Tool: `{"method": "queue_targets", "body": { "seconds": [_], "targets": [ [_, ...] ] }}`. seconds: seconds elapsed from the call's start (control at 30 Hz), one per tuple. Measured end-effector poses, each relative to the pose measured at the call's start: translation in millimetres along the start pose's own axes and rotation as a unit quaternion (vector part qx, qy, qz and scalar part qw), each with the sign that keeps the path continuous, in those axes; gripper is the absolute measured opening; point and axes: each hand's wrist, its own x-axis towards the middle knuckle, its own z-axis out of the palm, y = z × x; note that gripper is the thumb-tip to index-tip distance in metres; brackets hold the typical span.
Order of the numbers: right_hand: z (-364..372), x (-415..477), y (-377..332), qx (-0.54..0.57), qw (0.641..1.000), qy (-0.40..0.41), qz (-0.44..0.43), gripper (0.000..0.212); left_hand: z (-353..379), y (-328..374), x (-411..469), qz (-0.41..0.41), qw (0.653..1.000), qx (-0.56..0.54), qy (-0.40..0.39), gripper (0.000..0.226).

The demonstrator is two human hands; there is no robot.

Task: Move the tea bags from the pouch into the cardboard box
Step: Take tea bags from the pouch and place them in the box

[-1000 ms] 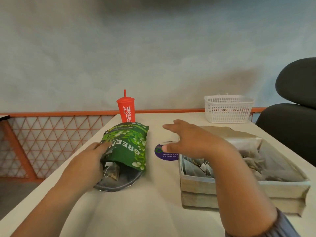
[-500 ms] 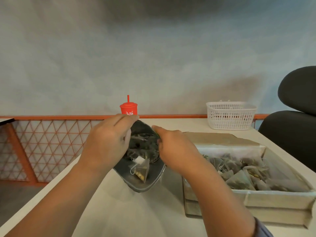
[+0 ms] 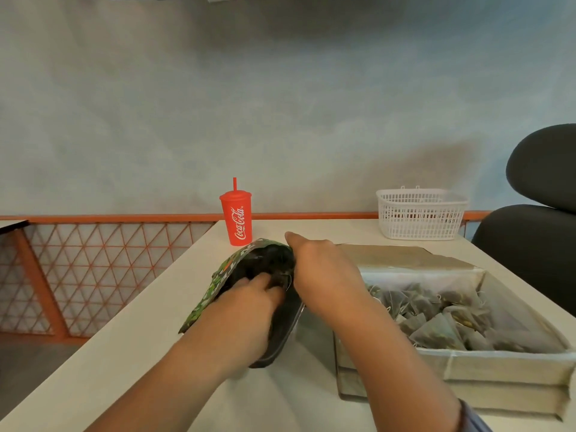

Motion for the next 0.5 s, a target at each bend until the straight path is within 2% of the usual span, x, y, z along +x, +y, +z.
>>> {"method": "queue_targets", "body": {
  "seconds": [0.03,0.1,0.2,0.3,0.4,0.5],
  "targets": [
    [-1.0,-0.6,-0.3,0.000,1.000,0.001,0.002,0.039,0.6,1.1,4.5,-0.039,0.998,0.008,-0.051,0.053],
    [-2.7,-1.4,-1.2,0.001,1.000,0.006,0.006,0.041,0.0,3.3,14.9,-0.064,0.992,0.040,-0.105,0.044],
    [-2.5,-0.8,0.5,0.005,1.000,0.022,0.021,0.037,-10.5,9.6,19.0,-0.022,0.983,0.114,-0.145,0.032],
    [2.7,1.7,8.0,0.007,0.998,0.042,0.042,0.030,-19.3,6.0,11.6,-0.013,0.994,0.097,-0.053,0.026],
    [10.3,4.6,16.9,0.003,0.998,0.029,0.053,0.031,-29.3,-1.6,3.6,-0.033,0.999,-0.017,0.040,0.017],
    [21.7,7.5,23.7,0.005,0.999,-0.032,0.023,0.033,-38.6,-12.3,-2.5,-0.059,0.976,-0.157,0.142,0.013]
  ]
}}
